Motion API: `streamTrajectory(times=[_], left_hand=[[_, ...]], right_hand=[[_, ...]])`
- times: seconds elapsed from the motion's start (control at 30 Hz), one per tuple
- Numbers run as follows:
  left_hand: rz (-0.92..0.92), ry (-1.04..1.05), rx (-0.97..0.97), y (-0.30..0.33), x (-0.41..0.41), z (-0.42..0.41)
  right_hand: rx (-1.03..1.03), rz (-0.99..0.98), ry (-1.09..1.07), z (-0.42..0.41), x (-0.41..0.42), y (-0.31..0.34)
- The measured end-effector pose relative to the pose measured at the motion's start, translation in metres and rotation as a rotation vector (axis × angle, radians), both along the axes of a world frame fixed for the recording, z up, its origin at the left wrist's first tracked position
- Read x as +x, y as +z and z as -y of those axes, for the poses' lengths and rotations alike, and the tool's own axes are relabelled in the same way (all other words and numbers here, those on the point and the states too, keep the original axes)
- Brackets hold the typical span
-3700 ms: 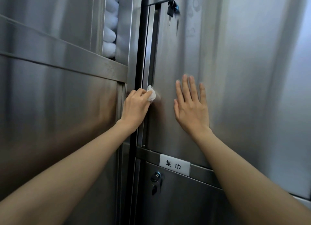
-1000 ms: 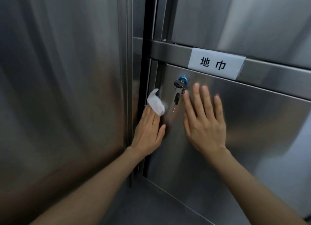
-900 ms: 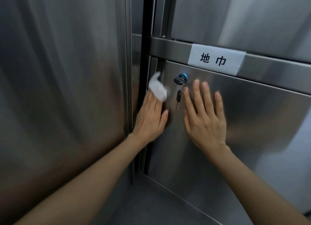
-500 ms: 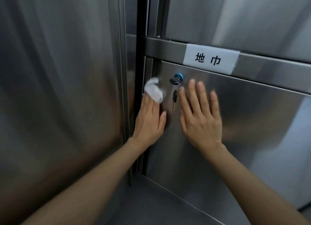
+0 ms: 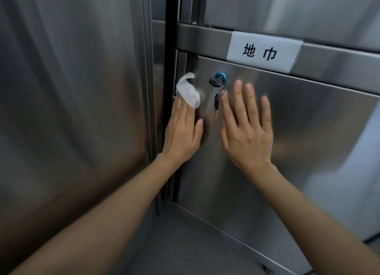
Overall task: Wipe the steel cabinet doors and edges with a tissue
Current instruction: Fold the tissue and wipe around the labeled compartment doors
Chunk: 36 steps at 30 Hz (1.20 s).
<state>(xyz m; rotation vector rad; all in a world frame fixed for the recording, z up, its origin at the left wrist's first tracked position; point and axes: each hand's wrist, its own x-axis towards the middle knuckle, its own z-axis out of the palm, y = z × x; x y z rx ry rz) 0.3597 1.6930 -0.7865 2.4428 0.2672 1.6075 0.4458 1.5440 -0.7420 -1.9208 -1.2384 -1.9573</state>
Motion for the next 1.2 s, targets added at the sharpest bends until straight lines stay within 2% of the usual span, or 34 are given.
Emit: streamTrajectory(times=[0.17,0.33,0.47,0.57,0.73,0.93,1.0,1.13,1.2], left_hand=[[-0.105,-0.045,0.016,-0.082,-0.022,0.006],[-0.101,-0.038,-0.041,-0.091,-0.011,0.006],[-0.065,-0.053,-0.034,-0.094,-0.01,0.003],[-0.025,-0.068,-0.021,-0.092,-0.007,0.004],[0.003,-0.064,-0.026,-0.104,-0.005,0.004],[-0.03,-0.026,-0.047,-0.183,-0.008,0.015],[0.0,-0.006,-0.025,-0.173,-0.005,0.013],[0.161,-0.002,0.022,-0.107,0.011,0.003],[0.18,0.005,0.013,-0.11,0.013,0.005]], right_hand=[[-0.011,-0.023,-0.035,0.0,-0.002,0.0],[-0.002,-0.068,0.045,-0.002,-0.009,-0.001],[-0.002,-0.2,0.169,0.004,-0.029,-0.048],[-0.065,-0.255,0.152,0.01,-0.033,-0.102],[-0.174,-0.195,0.066,0.015,-0.017,-0.159],[-0.143,-0.094,0.004,0.012,-0.001,-0.168],[-0.131,-0.096,0.018,0.011,-0.001,-0.168],[-0.13,-0.101,0.028,0.012,0.0,-0.169],[-0.128,-0.085,0.027,0.011,0.0,-0.17]])
